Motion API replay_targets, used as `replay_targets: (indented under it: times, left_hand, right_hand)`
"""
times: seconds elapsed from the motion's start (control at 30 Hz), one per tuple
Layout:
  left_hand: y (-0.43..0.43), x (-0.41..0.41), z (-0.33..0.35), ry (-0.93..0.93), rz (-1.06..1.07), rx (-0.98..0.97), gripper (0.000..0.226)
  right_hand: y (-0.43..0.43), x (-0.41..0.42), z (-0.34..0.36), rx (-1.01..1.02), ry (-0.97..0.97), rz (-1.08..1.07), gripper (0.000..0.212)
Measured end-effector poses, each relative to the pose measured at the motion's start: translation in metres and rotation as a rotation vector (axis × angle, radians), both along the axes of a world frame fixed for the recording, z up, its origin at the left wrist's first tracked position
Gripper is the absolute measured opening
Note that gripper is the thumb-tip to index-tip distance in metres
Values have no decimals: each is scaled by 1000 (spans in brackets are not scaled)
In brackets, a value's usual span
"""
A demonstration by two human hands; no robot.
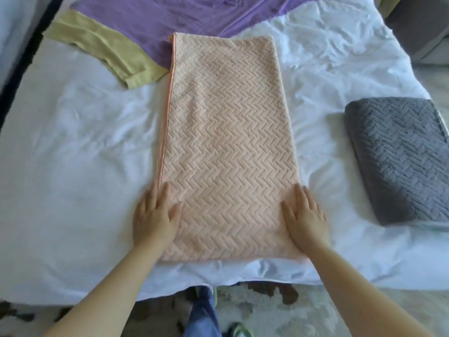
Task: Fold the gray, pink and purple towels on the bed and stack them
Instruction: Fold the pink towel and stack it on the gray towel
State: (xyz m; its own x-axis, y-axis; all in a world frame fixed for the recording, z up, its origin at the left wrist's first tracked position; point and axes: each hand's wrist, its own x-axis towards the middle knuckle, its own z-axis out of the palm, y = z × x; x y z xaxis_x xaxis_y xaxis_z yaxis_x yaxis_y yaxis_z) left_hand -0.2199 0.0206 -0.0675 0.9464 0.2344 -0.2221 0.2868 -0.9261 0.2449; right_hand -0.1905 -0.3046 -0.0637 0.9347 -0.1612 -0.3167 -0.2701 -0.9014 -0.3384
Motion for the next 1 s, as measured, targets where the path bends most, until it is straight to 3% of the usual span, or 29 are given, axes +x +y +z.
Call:
replay_targets:
  times: [0.1,0.23,0.37,0.43,0.57,0.63,0.7,0.77,0.93,1.0]
  left_hand:
    - [-12,-48,7,-115,72,-130,55]
    - [-12,-74,13,-159,239,-543,46]
    - [-10,-84,32,-275,413,-793,14]
    - [-12,-83,49,-298,428,-920,14]
    - [-9,-67,89,-261,490,-1250,17]
    - [-4,-55,109,-218,453,-1367,27]
    - [2,-39,123,-204,384,-1333,45]
    - [5,-18,135,-209,346,-1172,51]
    - [19,63,134,-287,284,-708,24]
    - [27,103,127,-308,246,-534,16]
  right_hand:
    - [-3,-39,5,37,-71,-13,60]
    - [-4,-65,14,373,-26,-111,45]
    - [-11,-71,32,555,-42,-217,17]
    - [-18,-69,46,640,-79,-261,7]
    - [-28,-55,78,807,-117,-308,14]
    - [-32,-43,97,949,-93,-286,28]
    - [-35,-26,111,995,-52,-257,44]
    - [-34,-5,122,956,-52,-231,50]
    - [-17,71,134,629,-256,-155,14]
    - [-13,107,131,583,-287,-153,12]
